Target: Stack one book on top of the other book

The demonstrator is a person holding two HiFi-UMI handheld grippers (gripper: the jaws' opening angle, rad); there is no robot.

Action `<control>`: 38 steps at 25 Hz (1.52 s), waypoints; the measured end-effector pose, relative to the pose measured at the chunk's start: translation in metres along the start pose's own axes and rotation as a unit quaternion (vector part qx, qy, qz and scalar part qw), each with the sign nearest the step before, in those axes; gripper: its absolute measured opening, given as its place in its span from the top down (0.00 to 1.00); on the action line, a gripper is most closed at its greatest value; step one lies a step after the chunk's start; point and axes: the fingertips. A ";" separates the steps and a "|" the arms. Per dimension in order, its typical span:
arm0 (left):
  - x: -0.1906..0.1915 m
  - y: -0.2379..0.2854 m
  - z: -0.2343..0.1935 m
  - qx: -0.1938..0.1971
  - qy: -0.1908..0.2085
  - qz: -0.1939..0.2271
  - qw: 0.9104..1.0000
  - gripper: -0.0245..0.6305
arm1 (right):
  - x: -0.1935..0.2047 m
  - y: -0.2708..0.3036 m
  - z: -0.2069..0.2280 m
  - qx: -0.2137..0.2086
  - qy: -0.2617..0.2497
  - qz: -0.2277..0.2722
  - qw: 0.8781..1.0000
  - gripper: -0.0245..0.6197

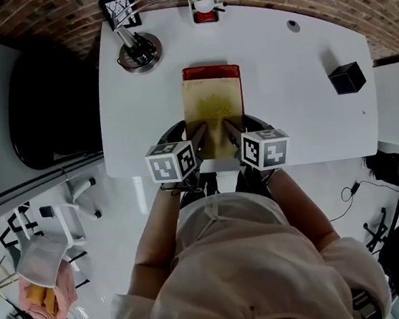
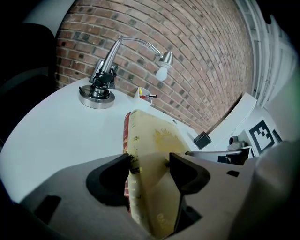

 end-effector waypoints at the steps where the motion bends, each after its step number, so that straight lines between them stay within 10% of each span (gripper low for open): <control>1: 0.000 0.001 0.000 0.000 0.000 0.001 1.000 0.57 | 0.000 0.001 0.001 0.000 0.000 -0.001 1.000 0.61; 23: -0.027 -0.013 0.008 -0.012 0.055 0.054 0.997 0.56 | -0.022 -0.012 0.010 0.050 -0.070 0.056 0.995 0.61; 27: -0.056 -0.033 0.028 -0.014 0.111 0.095 0.989 0.66 | -0.038 -0.033 -0.001 0.057 -0.087 0.081 0.991 0.63; 31: -0.082 -0.057 0.049 -0.004 0.135 0.150 0.979 0.83 | -0.057 -0.057 -0.015 0.067 -0.093 0.131 0.985 0.85; 38: -0.118 -0.099 0.092 0.025 0.227 0.219 0.949 0.90 | -0.104 -0.121 -0.054 0.060 -0.125 0.292 0.946 0.91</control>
Point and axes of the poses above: the fingertips, and each gripper's own axes: y forward along the fingers, z to its right, x out of its underside, and after that the axes turned 9 degrees about x, right-handed
